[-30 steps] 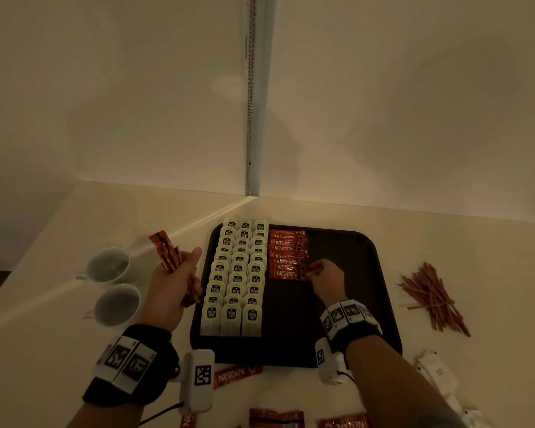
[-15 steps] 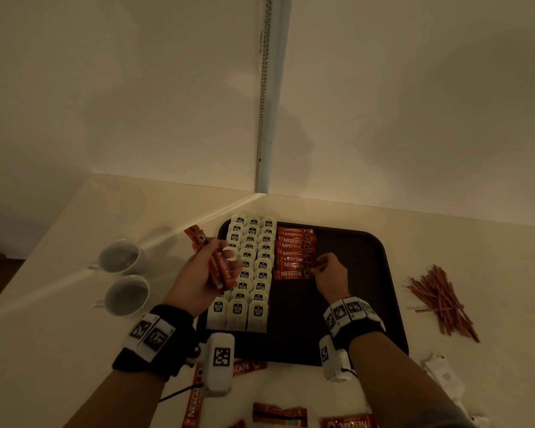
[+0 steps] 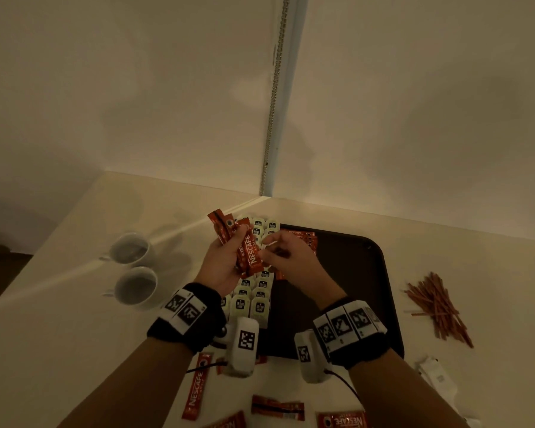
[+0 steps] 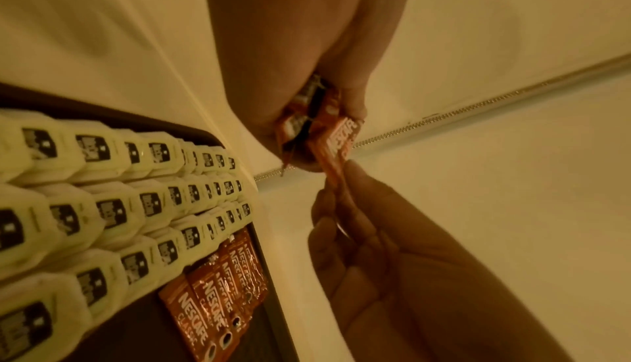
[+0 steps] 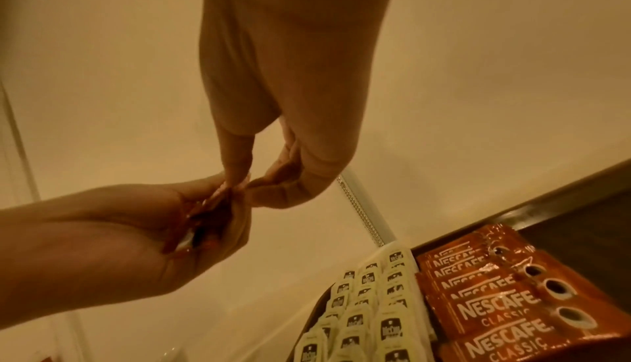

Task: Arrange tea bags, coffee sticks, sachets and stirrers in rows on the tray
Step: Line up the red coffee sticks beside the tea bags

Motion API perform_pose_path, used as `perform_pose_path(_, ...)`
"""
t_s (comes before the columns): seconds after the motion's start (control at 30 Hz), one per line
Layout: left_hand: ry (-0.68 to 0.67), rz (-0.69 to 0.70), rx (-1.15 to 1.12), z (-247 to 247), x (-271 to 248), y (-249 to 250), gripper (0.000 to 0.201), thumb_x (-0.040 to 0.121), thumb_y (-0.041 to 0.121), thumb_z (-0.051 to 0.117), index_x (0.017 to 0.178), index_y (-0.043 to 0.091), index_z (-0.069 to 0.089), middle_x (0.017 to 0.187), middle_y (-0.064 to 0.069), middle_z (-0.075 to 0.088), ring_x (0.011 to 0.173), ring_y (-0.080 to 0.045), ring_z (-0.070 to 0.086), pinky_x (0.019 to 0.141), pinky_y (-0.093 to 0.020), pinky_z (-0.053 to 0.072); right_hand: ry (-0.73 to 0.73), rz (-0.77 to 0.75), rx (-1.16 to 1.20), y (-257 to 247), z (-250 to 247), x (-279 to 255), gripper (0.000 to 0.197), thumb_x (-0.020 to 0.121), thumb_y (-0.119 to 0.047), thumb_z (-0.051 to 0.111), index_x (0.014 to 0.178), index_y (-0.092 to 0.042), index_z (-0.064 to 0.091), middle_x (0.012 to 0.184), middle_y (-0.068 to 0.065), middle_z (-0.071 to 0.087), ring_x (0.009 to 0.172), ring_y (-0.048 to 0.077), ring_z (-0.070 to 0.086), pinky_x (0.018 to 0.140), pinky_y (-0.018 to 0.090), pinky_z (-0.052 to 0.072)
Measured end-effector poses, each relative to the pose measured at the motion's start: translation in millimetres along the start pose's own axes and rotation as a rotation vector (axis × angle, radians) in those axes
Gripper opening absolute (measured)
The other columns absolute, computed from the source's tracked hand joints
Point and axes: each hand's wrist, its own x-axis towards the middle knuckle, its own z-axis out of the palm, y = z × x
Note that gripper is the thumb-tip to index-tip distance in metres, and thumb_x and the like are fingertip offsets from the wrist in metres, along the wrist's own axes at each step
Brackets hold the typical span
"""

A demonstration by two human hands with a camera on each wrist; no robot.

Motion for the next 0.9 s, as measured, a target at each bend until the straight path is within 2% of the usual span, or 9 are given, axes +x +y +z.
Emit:
perform_pose_path(0.1,-0.013,0.068,0.145,-2,-4,0,0.016,0.091,0.019,0.059,0.103,0.009,0.066,0.081,-0.003,0.071,0.070,-0.013,0.070,0.058,-0.025,0.055,-0.018,0.003,0.050,-5,1,-4,0.048,0.083,-0.024,0.069,0.125,-0.018,0.048,0.105,0.001,0.063,0.095,0.014,0.064,0.075,0.022,0.055)
perform_pose_path(0.2,-0.041,0.140,0.292,-1,-9,0,0.022,0.085,0.017,0.067,0.100,0.001,0.067,0.086,-0.010,0.073,0.077,-0.020,0.071,0.061,-0.024,0.055,-0.050,-0.122,0.074,-10,3,-5,0.059,0.082,-0.014,0.070,0.132,-0.027,0.043,0.116,0.005,0.058,0.099,0.019,0.062,0.078,0.028,0.057)
perform_pose_path(0.27,-0.030,0.200,0.353,-3,-10,1,0.040,0.076,0.027,0.074,0.099,-0.005,0.066,0.090,-0.020,0.071,0.080,-0.030,0.069,0.068,-0.032,0.057,-0.009,-0.155,0.092,-13,4,-5,0.050,0.083,-0.004,0.066,0.125,-0.023,0.049,0.116,0.008,0.058,0.098,0.022,0.063,0.074,0.028,0.057)
perform_pose_path(0.33,-0.021,0.229,0.390,-8,-11,3,0.051,0.064,0.037,0.079,0.091,-0.004,0.066,0.086,-0.027,0.066,0.071,-0.034,0.061,0.069,-0.037,0.053,0.072,-0.127,0.194,-15,2,-7,0.036,0.084,0.001,0.062,0.114,-0.016,0.051,0.109,0.013,0.060,0.094,0.022,0.064,0.073,0.028,0.057)
perform_pose_path(0.4,-0.036,0.213,0.431,-13,-11,6,0.036,0.058,0.038,0.083,0.080,0.011,0.072,0.075,-0.022,0.059,0.060,-0.026,0.050,0.057,-0.031,0.044,0.102,-0.089,0.315,-17,-1,-9,0.027,0.087,0.002,0.059,0.107,-0.012,0.046,0.105,0.018,0.059,0.089,0.020,0.065,0.074,0.026,0.056)
perform_pose_path(0.5,-0.047,0.203,0.467,-15,-11,10,0.012,0.070,0.021,0.081,0.080,0.019,0.073,0.066,-0.010,0.061,0.052,-0.015,0.047,0.047,-0.024,0.038,0.087,-0.095,0.360,-25,-4,-13,0.030,0.088,0.000,0.059,0.109,-0.013,0.044,0.097,0.010,0.064,0.086,0.016,0.067,0.076,0.027,0.056)
perform_pose_path(0.6,-0.062,0.195,0.456,-13,-12,11,0.022,0.078,0.019,0.076,0.097,0.010,0.071,0.066,-0.003,0.066,0.054,-0.009,0.054,0.047,-0.019,0.040,0.140,-0.167,0.170,-36,-5,-15,0.023,0.084,-0.008,0.066,0.105,-0.012,0.055,0.100,0.003,0.063,0.085,0.014,0.067,0.073,0.028,0.058)
perform_pose_path(0.73,-0.118,0.196,0.393,-12,-16,6,0.019,0.084,0.013,0.068,0.102,0.007,0.068,0.068,0.001,0.069,0.060,-0.007,0.062,0.053,-0.018,0.044,0.220,-0.141,0.050,-48,-9,-14,0.016,0.079,-0.006,0.071,0.091,-0.002,0.061,0.079,0.015,0.068,0.055,0.013,0.062,0.058,0.026,0.056)
perform_pose_path(0.9,-0.111,0.148,0.292,-15,-19,4,0.011,0.087,0.010,0.063,0.097,0.008,0.067,0.074,-0.001,0.072,0.061,-0.008,0.063,0.052,-0.018,0.041,0.168,0.029,0.142,-47,-24,-13,0.010,0.082,-0.011,0.069,0.087,-0.003,0.066,0.078,0.015,0.068,0.057,0.013,0.061,0.067,0.029,0.056)
